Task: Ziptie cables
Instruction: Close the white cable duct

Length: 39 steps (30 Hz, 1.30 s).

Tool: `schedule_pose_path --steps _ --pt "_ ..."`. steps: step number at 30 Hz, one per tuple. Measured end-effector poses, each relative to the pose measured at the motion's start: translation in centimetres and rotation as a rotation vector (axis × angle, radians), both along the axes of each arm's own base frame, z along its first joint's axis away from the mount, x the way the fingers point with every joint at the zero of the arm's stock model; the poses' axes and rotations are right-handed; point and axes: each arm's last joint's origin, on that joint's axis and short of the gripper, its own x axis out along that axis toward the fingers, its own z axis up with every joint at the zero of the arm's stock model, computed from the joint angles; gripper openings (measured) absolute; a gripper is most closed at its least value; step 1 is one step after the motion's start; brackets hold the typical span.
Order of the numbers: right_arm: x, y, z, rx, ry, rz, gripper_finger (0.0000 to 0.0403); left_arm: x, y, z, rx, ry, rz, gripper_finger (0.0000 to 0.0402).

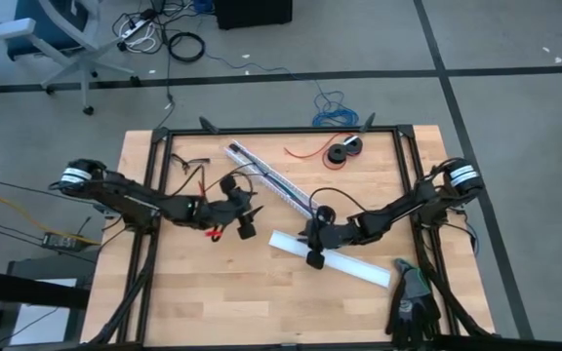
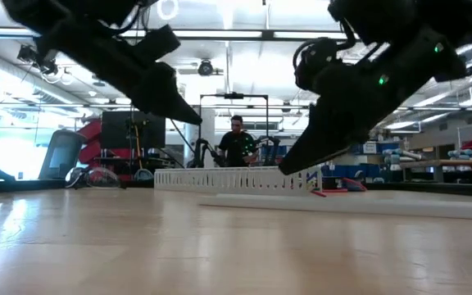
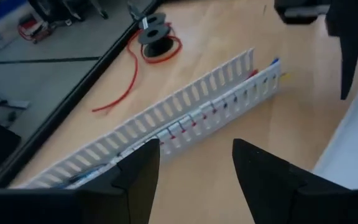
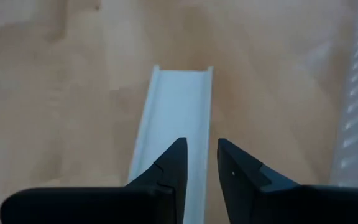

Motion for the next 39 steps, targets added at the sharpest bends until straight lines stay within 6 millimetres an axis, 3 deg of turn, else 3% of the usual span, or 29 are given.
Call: schedule_pose_path --steps 8,19,29,35,39 --pt "-0.6 1.4 0.5 0.100 0.010 0.076 0.0073 -1.6 -1.6 -1.6 -0.086 -0.125 -0.033 0.0213" --pt "0.6 3.2 0.8 0.014 0.100 0.067 0.0073 -2.5 -2.4 -2.8 -0.148 -0.114 -0.032 0.0214" --pt "2.6 4.0 -1.9 -0.017 0.178 0.065 0.0072 -2.7 -2.8 -2.9 -0.194 -0.115 -0.027 0.0214" --pt "2.3 3.8 -2.1 -0.046 0.224 0.066 0.0010 -2.7 -3.1 -3.0 -0.203 -0.104 -0.061 0.0214" --pt "2.1 3.8 -1.7 -0.047 0.221 0.084 0.0004 -2.7 -3.4 -3.4 -0.195 -0.044 -0.168 0.0214"
